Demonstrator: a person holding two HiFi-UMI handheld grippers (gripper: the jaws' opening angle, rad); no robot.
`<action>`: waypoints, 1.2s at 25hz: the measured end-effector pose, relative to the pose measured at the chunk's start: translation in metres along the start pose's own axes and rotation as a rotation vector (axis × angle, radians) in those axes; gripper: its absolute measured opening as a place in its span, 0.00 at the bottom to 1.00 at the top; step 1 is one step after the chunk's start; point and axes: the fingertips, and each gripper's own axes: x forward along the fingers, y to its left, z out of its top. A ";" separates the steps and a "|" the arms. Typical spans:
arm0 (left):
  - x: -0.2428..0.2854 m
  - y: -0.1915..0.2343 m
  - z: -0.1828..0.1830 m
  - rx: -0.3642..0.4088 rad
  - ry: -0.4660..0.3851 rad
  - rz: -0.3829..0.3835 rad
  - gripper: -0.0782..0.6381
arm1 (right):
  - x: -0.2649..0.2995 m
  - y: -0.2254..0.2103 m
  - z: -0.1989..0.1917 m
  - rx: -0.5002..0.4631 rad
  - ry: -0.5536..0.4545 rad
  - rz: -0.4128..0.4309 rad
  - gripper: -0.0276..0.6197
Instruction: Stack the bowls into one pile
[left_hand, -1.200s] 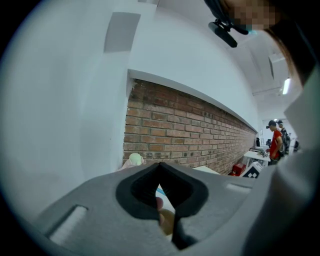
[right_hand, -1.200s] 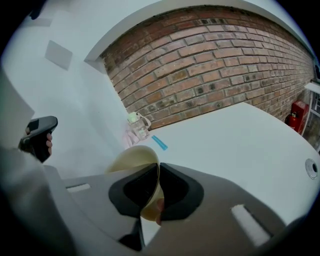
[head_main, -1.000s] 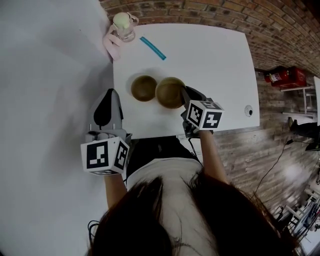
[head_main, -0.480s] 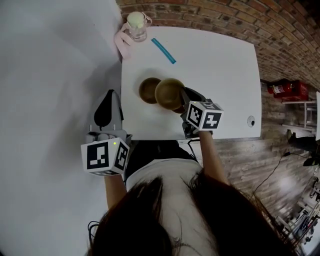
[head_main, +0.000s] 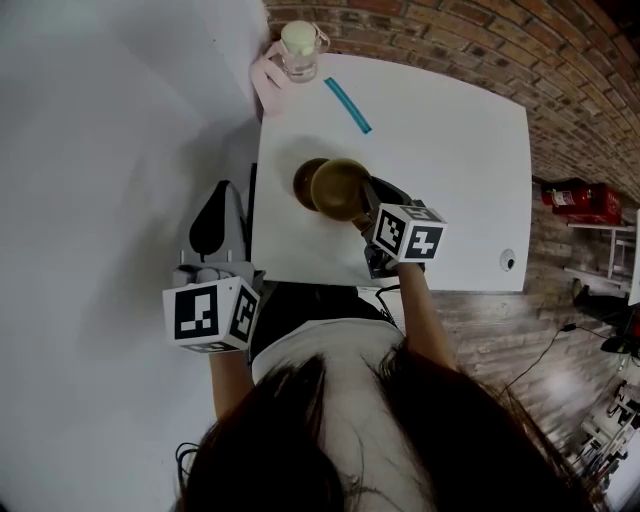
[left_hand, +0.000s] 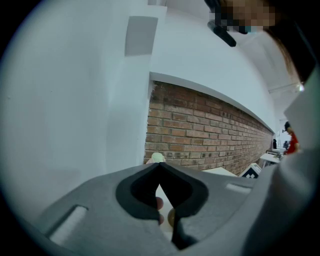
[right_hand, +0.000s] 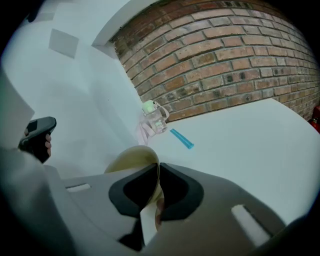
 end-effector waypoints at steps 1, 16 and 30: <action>0.000 0.002 -0.001 -0.001 0.001 0.004 0.11 | 0.003 0.002 -0.001 -0.001 0.005 0.003 0.08; -0.001 0.031 -0.008 -0.023 0.021 0.057 0.11 | 0.033 0.014 -0.012 -0.012 0.065 0.018 0.08; -0.001 0.041 -0.016 -0.032 0.045 0.084 0.11 | 0.051 0.016 -0.023 -0.034 0.110 0.009 0.08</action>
